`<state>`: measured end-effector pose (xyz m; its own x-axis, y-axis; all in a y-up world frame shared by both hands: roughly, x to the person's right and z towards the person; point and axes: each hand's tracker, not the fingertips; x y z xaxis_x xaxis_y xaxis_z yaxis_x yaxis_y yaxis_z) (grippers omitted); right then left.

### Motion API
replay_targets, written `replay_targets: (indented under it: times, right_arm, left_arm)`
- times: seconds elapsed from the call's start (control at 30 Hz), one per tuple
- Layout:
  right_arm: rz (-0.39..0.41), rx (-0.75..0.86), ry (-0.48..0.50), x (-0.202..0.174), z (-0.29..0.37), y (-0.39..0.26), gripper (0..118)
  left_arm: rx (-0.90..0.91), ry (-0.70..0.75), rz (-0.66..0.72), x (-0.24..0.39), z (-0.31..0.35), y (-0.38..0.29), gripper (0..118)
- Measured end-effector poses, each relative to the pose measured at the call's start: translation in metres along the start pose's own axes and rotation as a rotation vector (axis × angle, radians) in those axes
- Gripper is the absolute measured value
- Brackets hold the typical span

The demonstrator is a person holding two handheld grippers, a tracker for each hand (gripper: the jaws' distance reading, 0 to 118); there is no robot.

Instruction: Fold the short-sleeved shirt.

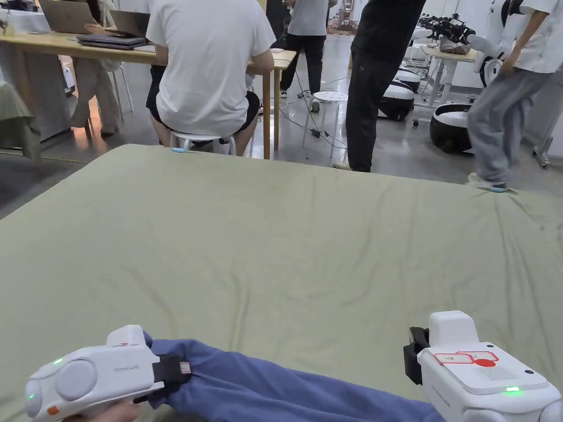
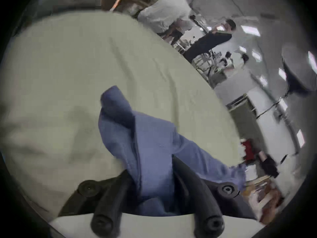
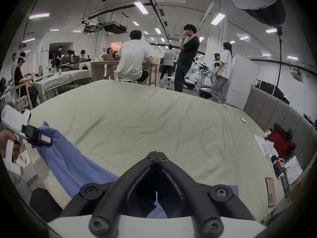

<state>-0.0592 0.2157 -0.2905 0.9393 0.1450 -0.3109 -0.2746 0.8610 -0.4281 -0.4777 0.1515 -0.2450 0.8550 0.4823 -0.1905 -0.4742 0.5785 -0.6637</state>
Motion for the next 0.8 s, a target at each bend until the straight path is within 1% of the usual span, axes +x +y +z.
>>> replay_targets:
  times: [0.1,0.17,0.23,0.3,0.4,0.47,0.57,0.63,0.7,0.73,0.77,0.8]
  right_arm:
    - [-0.001,0.007,0.029,-0.005,-0.002,0.002,0]
    - [-0.007,0.015,0.041,-0.004,-0.003,0.001,0]
    - [-0.017,0.018,0.046,0.002,0.0,-0.002,0]
    - [-0.035,0.018,0.045,0.012,0.007,-0.007,0]
    - [-0.049,0.015,0.038,0.031,0.014,-0.018,0]
    - [-0.054,0.01,0.031,0.048,0.016,-0.025,0]
    - [-0.067,0.005,0.019,0.072,0.019,-0.037,0]
    - [-0.069,0.005,0.011,0.086,0.021,-0.041,0]
    - [-0.08,0.002,0.01,0.098,0.027,-0.041,0]
    - [-0.083,0.002,0.011,0.102,0.028,-0.042,0]
    - [-0.086,0.001,0.013,0.106,0.028,-0.042,0]
    - [-0.091,0.001,0.015,0.109,0.028,-0.041,0]
  left_arm:
    - [0.045,0.129,-0.288,0.063,0.009,-0.003,7]
    - [0.038,0.179,-0.497,0.108,0.01,-0.012,7]
    - [0.064,0.209,-0.639,0.147,0.004,-0.028,7]
    - [0.063,0.258,-0.809,0.191,-0.006,-0.058,7]
    - [0.006,0.221,-0.925,0.233,-0.035,-0.095,7]
    - [-0.034,0.231,-1.011,0.255,-0.056,-0.122,6]
    - [-0.135,0.297,-1.137,0.266,-0.096,-0.154,7]
    - [-0.117,0.357,-1.151,0.262,-0.108,-0.162,9]
    - [-0.072,0.357,-1.116,0.263,-0.103,-0.159,19]
    - [-0.058,0.344,-1.087,0.265,-0.096,-0.153,38]
    - [-0.068,0.306,-1.045,0.266,-0.088,-0.146,62]
    - [-0.065,0.256,-0.969,0.27,-0.073,-0.138,85]
